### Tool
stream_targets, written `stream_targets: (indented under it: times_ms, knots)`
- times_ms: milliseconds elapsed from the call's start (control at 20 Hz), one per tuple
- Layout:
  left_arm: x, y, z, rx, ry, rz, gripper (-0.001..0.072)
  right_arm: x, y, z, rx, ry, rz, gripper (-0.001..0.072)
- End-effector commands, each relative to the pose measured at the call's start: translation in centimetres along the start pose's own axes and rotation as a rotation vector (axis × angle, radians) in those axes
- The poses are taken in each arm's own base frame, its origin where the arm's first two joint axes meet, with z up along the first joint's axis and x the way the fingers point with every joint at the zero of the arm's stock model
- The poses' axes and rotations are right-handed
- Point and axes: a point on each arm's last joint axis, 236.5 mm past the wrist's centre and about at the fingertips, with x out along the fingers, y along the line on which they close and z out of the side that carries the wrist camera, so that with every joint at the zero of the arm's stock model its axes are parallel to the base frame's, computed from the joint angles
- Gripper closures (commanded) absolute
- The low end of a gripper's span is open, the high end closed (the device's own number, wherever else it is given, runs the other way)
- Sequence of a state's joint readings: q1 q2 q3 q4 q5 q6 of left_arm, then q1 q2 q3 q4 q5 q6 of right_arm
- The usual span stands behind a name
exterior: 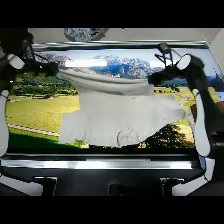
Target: Fold the shirts.
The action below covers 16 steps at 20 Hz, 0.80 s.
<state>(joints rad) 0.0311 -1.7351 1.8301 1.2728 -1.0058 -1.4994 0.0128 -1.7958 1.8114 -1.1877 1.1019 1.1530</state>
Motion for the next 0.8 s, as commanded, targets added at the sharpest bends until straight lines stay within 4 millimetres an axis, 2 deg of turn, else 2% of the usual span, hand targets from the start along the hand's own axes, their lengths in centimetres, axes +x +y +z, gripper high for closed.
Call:
stream_targets:
  times_ms: [0, 100, 150, 200, 250, 300, 400, 500, 550, 650, 700, 750]
  knots:
    - [6.1, 1.3, -4.1, -0.044, 0.122, -0.011, 0.0674, 6.5, 0.7, -2.5, 0.150, 0.059, 0.104, 0.0658]
    - [7.2, 1.6, -4.9, -0.056, 0.145, -0.015, 0.0674, 7.5, 0.8, -3.2, 0.151, 0.079, 0.108, 0.0656]
    - [7.3, 1.6, -5.1, -0.057, 0.148, -0.014, 0.0674, 7.4, 0.8, -3.2, 0.150, 0.082, 0.110, 0.0561]
    - [7.3, 1.6, -5.0, -0.058, 0.148, -0.014, 0.0675, 6.6, 1.0, -3.0, 0.135, 0.079, 0.124, 0.0290]
    - [7.0, 1.7, -5.0, -0.058, 0.149, -0.014, 0.0674, 4.9, 1.6, -2.6, 0.077, 0.069, 0.161, 0.0006]
    - [6.5, 1.8, -5.0, -0.059, 0.155, -0.013, 0.0674, 2.4, 2.1, -2.5, 0.004, 0.070, 0.191, 0.0016]
    - [5.6, 2.4, -5.4, -0.052, 0.181, -0.012, 0.0674, -3.9, 1.7, -3.7, -0.088, 0.113, 0.203, 0.0019]
    - [5.3, 3.0, -6.2, -0.060, 0.218, -0.010, 0.0675, -10.0, 0.8, -6.7, -0.061, 0.214, 0.201, 0.0033]
    - [5.2, 3.0, -6.4, -0.062, 0.230, -0.011, 0.0674, -12.4, 1.1, -8.5, -0.023, 0.279, 0.222, 0.0048]
    - [5.1, 3.0, -6.9, -0.063, 0.248, -0.012, 0.0674, -14.7, 3.5, -11.9, 0.001, 0.381, 0.277, 0.0048]
    - [5.0, 3.0, -7.0, -0.064, 0.255, -0.013, 0.0675, -14.8, 5.2, -13.8, -0.001, 0.410, 0.285, 0.0047]
    - [5.0, 3.0, -7.2, -0.063, 0.262, -0.014, 0.0675, -13.9, 6.8, -16.2, -0.001, 0.426, 0.263, 0.0017]
